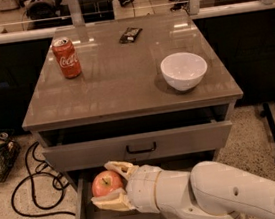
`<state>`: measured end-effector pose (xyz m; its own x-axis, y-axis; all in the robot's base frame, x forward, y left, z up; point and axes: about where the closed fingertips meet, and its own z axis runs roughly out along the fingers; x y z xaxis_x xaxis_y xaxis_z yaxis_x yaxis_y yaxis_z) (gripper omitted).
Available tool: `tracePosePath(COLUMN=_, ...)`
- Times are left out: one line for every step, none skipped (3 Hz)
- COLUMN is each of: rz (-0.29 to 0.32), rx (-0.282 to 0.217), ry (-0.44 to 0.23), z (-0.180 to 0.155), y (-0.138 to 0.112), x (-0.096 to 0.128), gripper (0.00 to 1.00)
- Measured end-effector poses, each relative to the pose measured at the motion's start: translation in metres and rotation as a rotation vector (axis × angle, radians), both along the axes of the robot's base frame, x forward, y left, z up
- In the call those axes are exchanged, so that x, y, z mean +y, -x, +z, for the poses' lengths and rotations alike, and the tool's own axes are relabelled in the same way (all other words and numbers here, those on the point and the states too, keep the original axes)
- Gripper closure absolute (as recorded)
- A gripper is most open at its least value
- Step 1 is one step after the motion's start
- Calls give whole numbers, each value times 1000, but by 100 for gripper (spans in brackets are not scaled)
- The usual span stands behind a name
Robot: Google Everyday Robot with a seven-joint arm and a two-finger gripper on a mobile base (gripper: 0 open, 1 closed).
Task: Pick apple from middle drawer and place on counter
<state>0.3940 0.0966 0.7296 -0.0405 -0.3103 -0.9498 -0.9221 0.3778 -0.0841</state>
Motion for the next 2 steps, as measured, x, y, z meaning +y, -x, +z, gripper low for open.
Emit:
tracePosePath(rz=-25, rx=-42, ry=-23, z=27, y=-7, x=-13, gripper=100)
tracePosePath(rz=-47, rx=-95, ry=-47, z=59, y=-21, x=-22, gripper=100)
